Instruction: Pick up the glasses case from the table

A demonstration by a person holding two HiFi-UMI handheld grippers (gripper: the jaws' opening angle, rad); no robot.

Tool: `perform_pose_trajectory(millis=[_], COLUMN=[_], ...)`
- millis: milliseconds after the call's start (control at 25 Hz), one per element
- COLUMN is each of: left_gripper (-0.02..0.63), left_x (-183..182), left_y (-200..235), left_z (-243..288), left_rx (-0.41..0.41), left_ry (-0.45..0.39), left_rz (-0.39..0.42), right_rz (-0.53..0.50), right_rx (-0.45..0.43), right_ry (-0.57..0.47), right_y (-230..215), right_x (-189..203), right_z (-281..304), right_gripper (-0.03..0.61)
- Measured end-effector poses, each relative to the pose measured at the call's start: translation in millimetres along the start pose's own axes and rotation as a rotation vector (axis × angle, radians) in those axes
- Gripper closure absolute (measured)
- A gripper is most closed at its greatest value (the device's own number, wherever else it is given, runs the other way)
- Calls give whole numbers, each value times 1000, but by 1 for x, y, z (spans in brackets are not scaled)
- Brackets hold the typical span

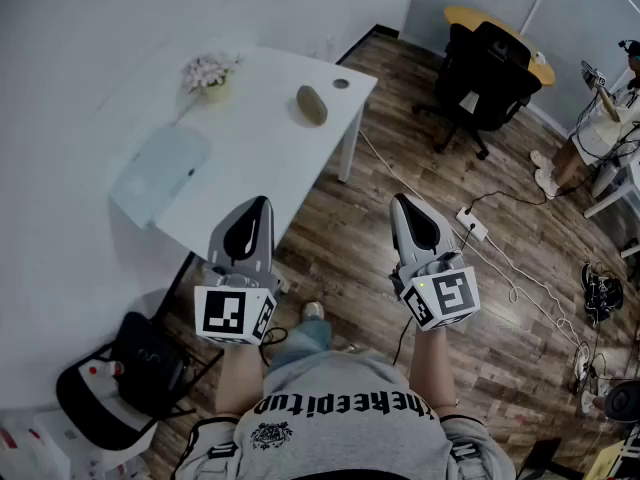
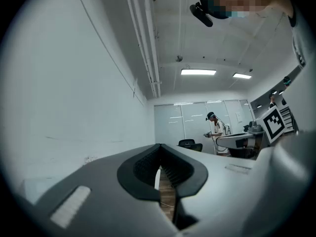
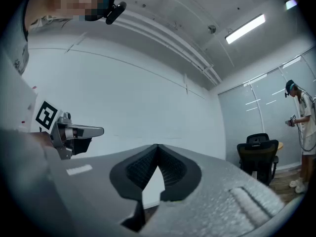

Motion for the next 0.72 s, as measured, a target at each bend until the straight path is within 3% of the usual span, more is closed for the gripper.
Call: perform_pose_trajectory(millis=[720], left_gripper=[595], left_x=[7], left_y=[26], left_z=[48], left_rx=[26], left_ry=[2], left_rz=[-12], right_rz=[5], right_rx=[30], right_ry=[-5], right_y=[-18], right_x=[8], right_z=[45], right_gripper=[577])
Point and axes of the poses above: the fingertips, and each gripper's own axes: z forward along the fingers, y to its left, x out of its underside, the point moved 10 cm from there along -z, backward along the fingers, and after that the axes turned 13 degrees about -x, right-handed, at the moved point
